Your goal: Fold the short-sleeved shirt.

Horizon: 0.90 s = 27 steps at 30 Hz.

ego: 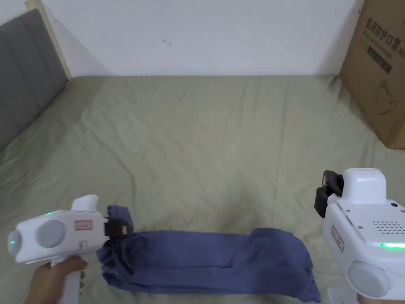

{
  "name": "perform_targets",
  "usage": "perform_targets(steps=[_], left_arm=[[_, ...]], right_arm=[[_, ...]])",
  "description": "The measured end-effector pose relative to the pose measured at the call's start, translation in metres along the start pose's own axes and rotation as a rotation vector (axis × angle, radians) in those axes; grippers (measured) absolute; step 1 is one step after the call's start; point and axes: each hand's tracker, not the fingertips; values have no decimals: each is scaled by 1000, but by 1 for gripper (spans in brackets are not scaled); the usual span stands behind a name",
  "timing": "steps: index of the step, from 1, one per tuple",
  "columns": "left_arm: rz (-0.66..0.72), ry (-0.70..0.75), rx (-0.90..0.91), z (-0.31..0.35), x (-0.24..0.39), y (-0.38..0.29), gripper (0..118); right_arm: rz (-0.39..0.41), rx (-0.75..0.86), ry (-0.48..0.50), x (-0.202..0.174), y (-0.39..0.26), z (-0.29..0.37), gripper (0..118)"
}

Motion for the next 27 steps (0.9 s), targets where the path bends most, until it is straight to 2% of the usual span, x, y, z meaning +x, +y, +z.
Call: perform_targets(steps=[5, 11, 12, 13, 16, 17, 18, 19, 24, 27], left_arm=[[-9, -67, -98, -54, 44, -13, 6], [-63, 23, -208, -114, 85, -39, 8], [-67, 47, -236, -122, 87, -42, 15], [-68, 66, -250, -128, 88, -44, 31], [-38, 50, -263, -129, 90, -47, 53], [-28, 17, -240, -123, 90, -48, 79], [-29, -28, -196, -115, 89, -47, 91], [-34, -50, -157, -103, 94, -45, 97], [-67, -65, -4, -50, 86, -25, 98], [-86, -24, 111, -20, 75, -15, 98]], right_arm=[[0, -2, -5, 8, -2, 6, 0], [2, -15, -25, 17, -7, 10, 0], [0, -18, -28, 19, -7, 10, 0], [-1, -20, -31, 20, -8, 11, 0], [0, -23, -37, 24, -9, 12, 0], [0, -24, -39, 25, -9, 12, 0], [-1, -23, -42, 26, -9, 12, 0], [-3, -23, -44, 27, -9, 13, 0], [-20, -19, -46, 29, -7, 12, 0], [-22, -11, -39, 27, -5, 14, 0]])
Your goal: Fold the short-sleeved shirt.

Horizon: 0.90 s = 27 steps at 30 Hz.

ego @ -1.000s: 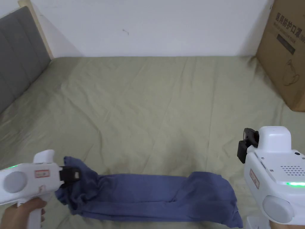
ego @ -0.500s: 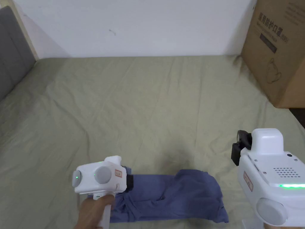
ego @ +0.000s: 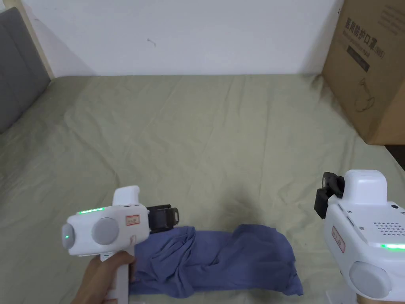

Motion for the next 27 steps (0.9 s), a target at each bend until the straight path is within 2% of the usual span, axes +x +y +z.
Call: perform_targets(steps=[3, 4, 5, 7, 13, 21, 23, 25, 26, 27], left_arm=[[-24, 63, 107, 19, -14, 1, 94], [-32, 84, 135, 23, -19, 0, 87], [-49, 102, 152, 25, -23, -2, 63], [-69, 154, 157, 23, -30, -7, 1], [-70, 170, 36, -11, -49, -28, 0], [-67, 141, -157, -64, -35, -75, 0], [-145, 150, -176, -70, -26, -81, 0], [-146, 132, -165, -69, -17, -85, 0], [-119, 116, -64, -69, -12, -82, 0], [-115, 95, -73, -72, -6, -82, 0]], right_arm=[[5, 7, 9, -2, 2, 1, 0], [5, 8, 12, -3, 3, 1, 0], [5, 9, 16, -3, 3, 1, 0], [2, 9, 21, -4, 3, 1, 0], [-1, 3, 24, -4, 2, 0, 0], [1, -17, 9, 6, -5, -1, 0], [1, -23, -1, 10, -6, -2, 0], [-2, -28, -10, 14, -8, -2, 0], [-5, -29, -16, 16, -8, -2, 0], [-9, -31, -18, 17, -9, -2, 0]])
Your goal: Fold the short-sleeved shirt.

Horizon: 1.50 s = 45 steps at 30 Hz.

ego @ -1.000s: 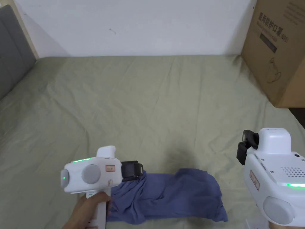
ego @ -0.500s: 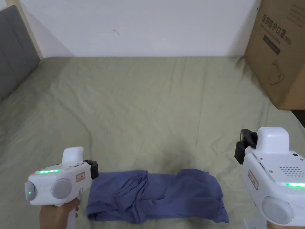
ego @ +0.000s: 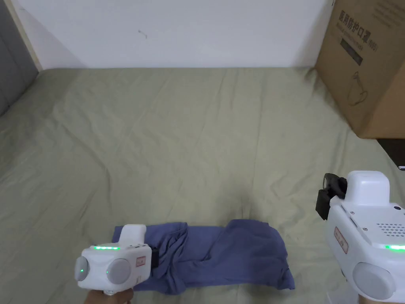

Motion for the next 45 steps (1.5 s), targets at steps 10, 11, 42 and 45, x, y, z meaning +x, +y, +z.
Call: perform_targets(steps=[10, 11, 42, 45], left_arm=[[-63, -47, -24, -18, 57, -9, 0], [-54, -46, -46, -17, 56, -10, 0], [481, -389, -102, 25, -145, 38, 109], [463, -388, -129, 12, -144, 35, 99]], right_arm=[[-2, -6, -3, 2, -1, 5, 0], [-1, -5, -2, 2, 0, 6, 0], [38, -23, 75, -41, 4, -13, 0], [42, -38, 70, -42, 1, -16, 0]])
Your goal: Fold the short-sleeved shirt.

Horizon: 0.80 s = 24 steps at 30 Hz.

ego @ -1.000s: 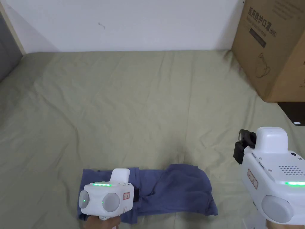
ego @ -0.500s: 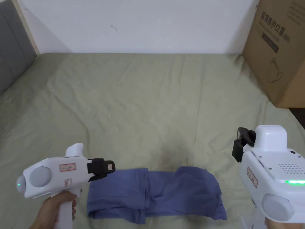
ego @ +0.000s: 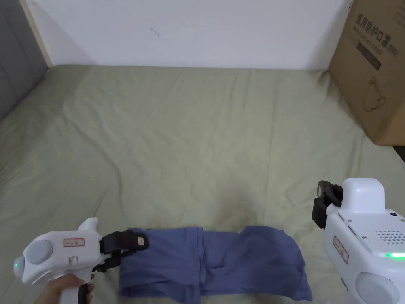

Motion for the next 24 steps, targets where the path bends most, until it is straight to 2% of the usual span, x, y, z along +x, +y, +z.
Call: perform_targets(steps=[4, 7, 10, 11, 14, 17, 18, 24], left_arm=[[4, -4, -37, -29, -26, 6, 68], [6, 23, -57, -36, -24, 2, 58], [-32, 88, -41, -33, -34, 8, 20], [-42, 109, -38, -30, -36, 10, 13], [-72, 167, -29, -18, -23, 5, 10], [-151, 133, -6, -3, -3, 6, 9], [-159, 62, -2, 1, 3, 9, 9], [-208, 162, 40, 50, -1, 29, 9]], right_arm=[[5, -17, -7, 1, -5, -4, 0], [6, -31, -13, 2, -7, -6, 0], [4, -37, -16, 4, -7, -7, 0], [6, -37, -17, 4, -7, -7, 0], [10, -31, -18, 7, -5, -7, 0], [9, -21, -16, 8, -1, -5, 0], [8, -14, -15, 8, 0, -4, 0], [-5, 15, 1, 7, 5, 2, 0]])
